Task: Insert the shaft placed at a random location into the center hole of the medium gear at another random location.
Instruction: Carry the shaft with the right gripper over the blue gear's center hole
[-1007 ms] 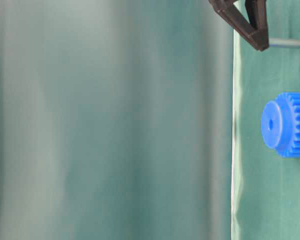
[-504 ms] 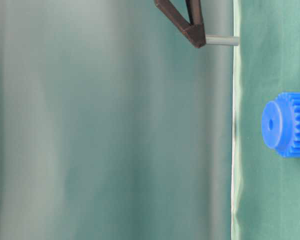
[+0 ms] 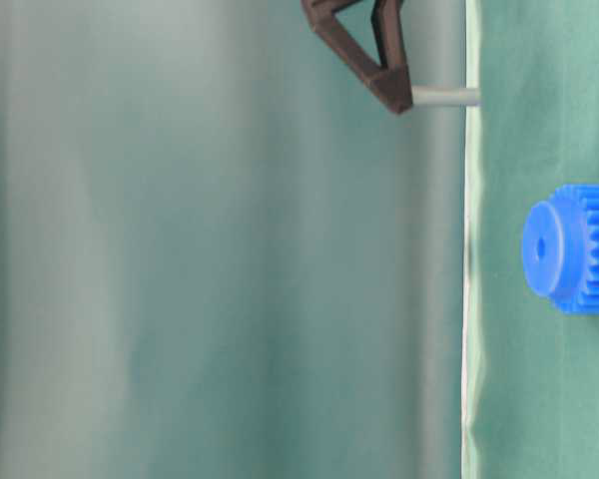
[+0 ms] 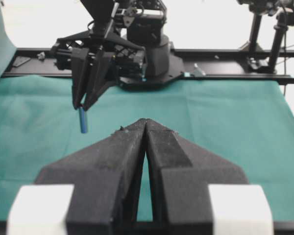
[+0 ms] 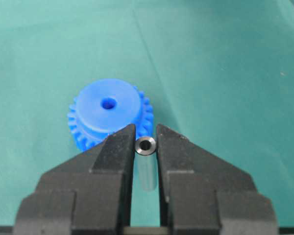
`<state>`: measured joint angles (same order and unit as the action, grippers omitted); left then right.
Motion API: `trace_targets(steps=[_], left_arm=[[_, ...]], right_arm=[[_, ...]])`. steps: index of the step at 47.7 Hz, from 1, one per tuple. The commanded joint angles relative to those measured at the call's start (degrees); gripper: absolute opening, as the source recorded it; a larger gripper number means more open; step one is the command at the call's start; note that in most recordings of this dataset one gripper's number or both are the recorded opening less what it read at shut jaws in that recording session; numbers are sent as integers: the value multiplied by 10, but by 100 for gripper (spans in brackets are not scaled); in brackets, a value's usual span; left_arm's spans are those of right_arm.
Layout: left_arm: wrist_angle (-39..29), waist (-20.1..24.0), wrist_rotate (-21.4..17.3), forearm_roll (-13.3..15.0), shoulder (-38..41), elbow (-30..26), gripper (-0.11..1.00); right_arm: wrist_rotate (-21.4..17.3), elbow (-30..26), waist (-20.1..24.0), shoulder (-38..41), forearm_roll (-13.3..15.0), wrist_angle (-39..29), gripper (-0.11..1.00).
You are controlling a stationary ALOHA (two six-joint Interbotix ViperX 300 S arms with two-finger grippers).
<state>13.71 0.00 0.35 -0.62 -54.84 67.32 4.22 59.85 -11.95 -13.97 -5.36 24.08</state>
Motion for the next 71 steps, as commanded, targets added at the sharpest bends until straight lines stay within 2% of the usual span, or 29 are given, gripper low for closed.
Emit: trace_targets(steps=[1, 26, 36, 71], left_arm=[[2, 1, 0, -1, 4, -10, 0], [2, 1, 0, -1, 4, -10, 0], [2, 1, 0, -1, 4, -10, 0], [1, 1, 0, -1, 4, -10, 0]], right_arm=[[7, -27, 6, 10, 1, -4, 13], [7, -152, 32, 114, 1, -6, 13], [7, -185, 35, 142, 1, -7, 13], [7, -187, 36, 164, -1, -6, 13]])
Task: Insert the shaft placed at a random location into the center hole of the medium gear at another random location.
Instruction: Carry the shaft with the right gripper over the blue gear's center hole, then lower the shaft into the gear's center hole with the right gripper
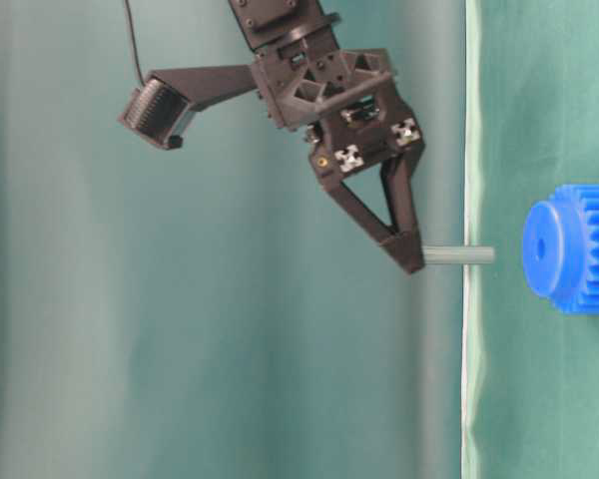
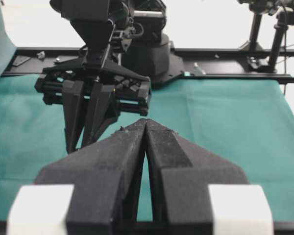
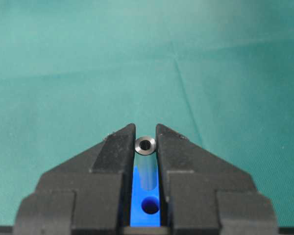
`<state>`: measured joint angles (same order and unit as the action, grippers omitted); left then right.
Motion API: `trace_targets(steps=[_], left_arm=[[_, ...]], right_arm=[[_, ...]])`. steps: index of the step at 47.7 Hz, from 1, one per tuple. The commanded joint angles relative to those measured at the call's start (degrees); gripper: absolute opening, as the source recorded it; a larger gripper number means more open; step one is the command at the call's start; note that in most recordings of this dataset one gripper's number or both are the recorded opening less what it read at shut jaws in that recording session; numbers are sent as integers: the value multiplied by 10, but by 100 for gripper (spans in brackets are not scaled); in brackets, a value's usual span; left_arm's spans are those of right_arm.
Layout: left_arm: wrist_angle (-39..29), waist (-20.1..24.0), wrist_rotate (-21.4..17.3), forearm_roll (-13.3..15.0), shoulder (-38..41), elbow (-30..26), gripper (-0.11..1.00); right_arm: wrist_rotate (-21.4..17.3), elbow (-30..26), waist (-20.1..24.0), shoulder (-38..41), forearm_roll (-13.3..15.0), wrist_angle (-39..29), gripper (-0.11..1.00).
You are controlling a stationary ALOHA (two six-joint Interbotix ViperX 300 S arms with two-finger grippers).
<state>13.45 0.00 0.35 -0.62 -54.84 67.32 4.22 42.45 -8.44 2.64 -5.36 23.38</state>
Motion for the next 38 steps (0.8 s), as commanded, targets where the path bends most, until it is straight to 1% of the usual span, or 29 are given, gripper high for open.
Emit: trace_targets(steps=[1, 16, 38], left_arm=[[4, 0, 0, -1, 4, -10, 0], [4, 1, -1, -1, 4, -10, 0], [4, 0, 0, -1, 4, -10, 0]], right_arm=[[7, -14, 1, 1, -2, 1, 13], [5, -14, 1, 30, -2, 9, 13], [5, -11, 1, 49, -3, 22, 13]])
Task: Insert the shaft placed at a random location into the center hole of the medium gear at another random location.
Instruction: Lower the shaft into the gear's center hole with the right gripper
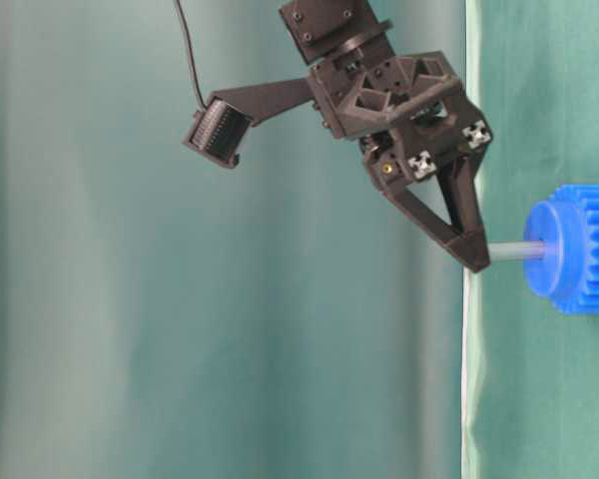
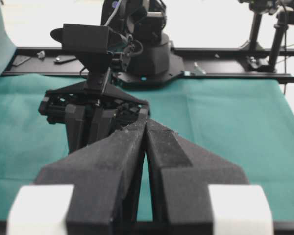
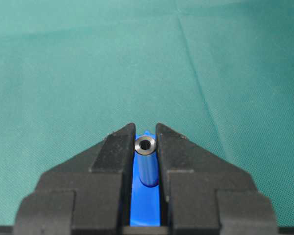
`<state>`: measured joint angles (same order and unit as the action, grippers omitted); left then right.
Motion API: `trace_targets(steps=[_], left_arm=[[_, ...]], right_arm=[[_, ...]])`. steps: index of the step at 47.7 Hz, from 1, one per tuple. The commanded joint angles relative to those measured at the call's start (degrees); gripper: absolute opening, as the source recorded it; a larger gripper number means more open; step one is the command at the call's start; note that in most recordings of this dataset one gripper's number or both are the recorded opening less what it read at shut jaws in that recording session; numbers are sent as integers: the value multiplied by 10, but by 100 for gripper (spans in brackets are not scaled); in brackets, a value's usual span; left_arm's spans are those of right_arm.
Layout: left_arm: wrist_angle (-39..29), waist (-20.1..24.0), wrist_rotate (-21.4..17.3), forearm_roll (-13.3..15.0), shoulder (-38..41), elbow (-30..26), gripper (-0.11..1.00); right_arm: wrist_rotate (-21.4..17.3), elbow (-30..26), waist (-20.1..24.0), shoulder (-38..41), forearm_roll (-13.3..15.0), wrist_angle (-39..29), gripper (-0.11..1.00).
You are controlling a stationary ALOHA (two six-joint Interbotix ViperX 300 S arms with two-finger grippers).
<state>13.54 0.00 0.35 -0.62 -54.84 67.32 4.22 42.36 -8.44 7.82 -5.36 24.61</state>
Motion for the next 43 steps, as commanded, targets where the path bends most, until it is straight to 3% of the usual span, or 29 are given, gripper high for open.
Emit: trace_targets(steps=[1, 43], left_arm=[[3, 1, 0, -1, 4, -10, 0], [3, 1, 0, -1, 4, -10, 0]], right_arm=[[4, -11, 1, -1, -2, 11, 13], [4, -7, 1, 36, -3, 25, 13]])
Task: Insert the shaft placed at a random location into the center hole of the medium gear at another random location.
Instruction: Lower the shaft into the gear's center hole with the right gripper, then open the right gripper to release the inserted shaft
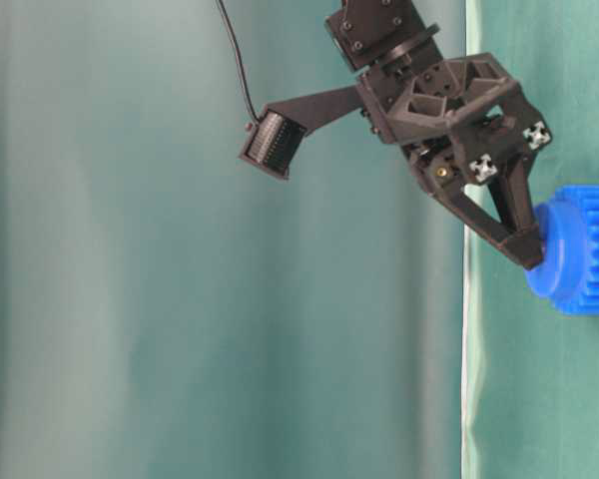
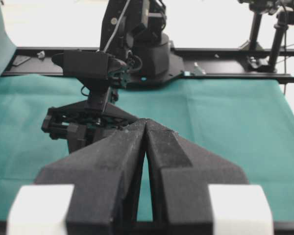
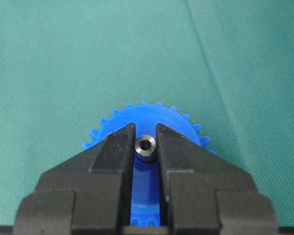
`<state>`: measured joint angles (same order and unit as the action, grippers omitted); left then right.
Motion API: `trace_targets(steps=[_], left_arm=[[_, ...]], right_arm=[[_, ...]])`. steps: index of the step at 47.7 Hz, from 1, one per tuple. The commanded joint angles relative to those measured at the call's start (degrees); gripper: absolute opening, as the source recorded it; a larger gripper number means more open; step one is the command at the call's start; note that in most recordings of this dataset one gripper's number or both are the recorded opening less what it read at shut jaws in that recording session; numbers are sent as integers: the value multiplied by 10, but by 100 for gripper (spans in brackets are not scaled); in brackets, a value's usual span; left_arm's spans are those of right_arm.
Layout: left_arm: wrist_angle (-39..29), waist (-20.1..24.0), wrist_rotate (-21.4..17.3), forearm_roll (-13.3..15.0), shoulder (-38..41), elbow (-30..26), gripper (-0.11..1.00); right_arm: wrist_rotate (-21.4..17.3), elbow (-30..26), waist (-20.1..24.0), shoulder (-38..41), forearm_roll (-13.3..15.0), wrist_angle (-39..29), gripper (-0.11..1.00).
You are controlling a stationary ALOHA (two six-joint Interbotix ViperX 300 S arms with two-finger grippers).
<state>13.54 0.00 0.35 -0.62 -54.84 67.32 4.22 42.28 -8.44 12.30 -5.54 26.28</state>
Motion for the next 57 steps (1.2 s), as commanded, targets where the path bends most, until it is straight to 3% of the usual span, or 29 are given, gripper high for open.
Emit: trace_targets(steps=[1, 22, 24, 33, 36, 44, 57], left_arm=[[3, 1, 0, -1, 4, -10, 0], [-1, 1, 0, -1, 4, -10, 0], [-2, 1, 0, -1, 4, -9, 0], [-2, 1, 0, -1, 4, -10, 0], [-2, 0, 0, -1, 4, -9, 0], [-2, 1, 0, -1, 4, -10, 0], [-2, 1, 0, -1, 4, -10, 0]], right_arm=[[4, -6, 1, -9, -1, 9, 13], [3, -6, 1, -9, -11, 10, 15], [3, -6, 1, -9, -11, 10, 20], [4, -11, 1, -12, -11, 10, 76], [4, -10, 1, -18, -11, 10, 88], [4, -5, 1, -49, -11, 5, 81], [7, -4, 1, -112, -11, -21, 81]])
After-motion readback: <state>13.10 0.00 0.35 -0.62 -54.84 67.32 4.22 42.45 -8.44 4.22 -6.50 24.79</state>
